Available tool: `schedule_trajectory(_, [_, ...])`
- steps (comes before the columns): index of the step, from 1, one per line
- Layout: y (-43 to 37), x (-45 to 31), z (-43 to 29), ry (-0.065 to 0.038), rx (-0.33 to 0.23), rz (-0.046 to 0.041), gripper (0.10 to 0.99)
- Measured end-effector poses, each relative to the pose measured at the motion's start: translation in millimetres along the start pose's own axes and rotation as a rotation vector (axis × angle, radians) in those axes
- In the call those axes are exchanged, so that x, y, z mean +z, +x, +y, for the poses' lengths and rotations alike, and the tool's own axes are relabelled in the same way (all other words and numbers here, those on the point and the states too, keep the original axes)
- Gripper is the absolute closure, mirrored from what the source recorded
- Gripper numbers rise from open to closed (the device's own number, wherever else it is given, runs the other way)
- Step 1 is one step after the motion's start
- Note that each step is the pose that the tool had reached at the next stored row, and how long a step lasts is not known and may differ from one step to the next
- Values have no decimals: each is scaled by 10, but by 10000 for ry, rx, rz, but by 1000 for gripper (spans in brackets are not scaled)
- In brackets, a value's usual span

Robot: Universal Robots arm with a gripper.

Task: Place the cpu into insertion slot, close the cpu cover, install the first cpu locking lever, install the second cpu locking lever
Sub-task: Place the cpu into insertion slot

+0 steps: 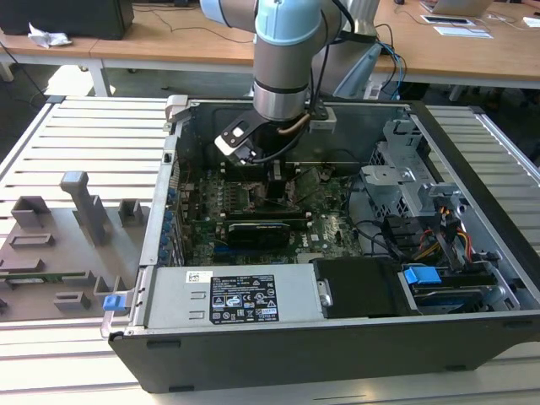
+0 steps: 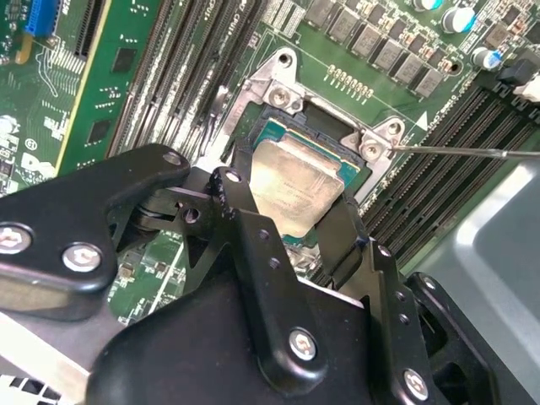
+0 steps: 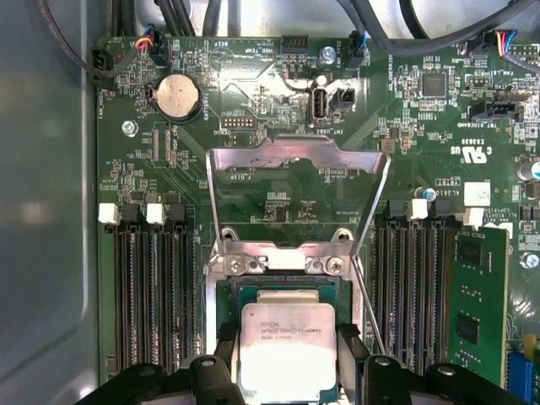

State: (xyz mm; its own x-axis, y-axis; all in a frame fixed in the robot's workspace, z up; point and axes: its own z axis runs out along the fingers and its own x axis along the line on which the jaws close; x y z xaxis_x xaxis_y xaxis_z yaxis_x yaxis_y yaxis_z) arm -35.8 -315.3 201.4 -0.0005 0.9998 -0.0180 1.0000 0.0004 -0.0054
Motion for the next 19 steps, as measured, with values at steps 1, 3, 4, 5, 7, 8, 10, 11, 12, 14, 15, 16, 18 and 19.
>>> schedule_trajectory(1, [-1, 1, 5, 1, 0, -6, 541])
schedule_trajectory(3, [-1, 2, 9, 2, 3, -11, 541])
schedule_trajectory(4, [0, 5, 10, 1, 3, -9, 541])
schedule_trajectory(5, [-1, 7, 10, 1, 0, -9, 541])
schedule_trajectory(7, [0, 13, 11, 0, 0, -9, 541])
schedule_trajectory(8, [0, 16, 11, 0, 1, -8, 541])
schedule_trajectory(10, [0, 19, 11, 0, 0, -8, 541])
schedule_trajectory(11, [0, 20, 11, 0, 0, -9, 541])
schedule_trajectory(12, [0, 21, 11, 0, 0, -9, 541])
schedule_trajectory(14, [0, 22, 11, 0, 0, -9, 541])
schedule_trajectory(15, [0, 22, 11, 0, 0, -9, 541])
schedule_trajectory(16, [2, 26, 12, -10, 0, 1, 541])
schedule_trajectory(18, [1, 25, 12, -2, 0, -5, 533])
schedule_trajectory(19, [0, 25, 11, 0, 0, -8, 467])
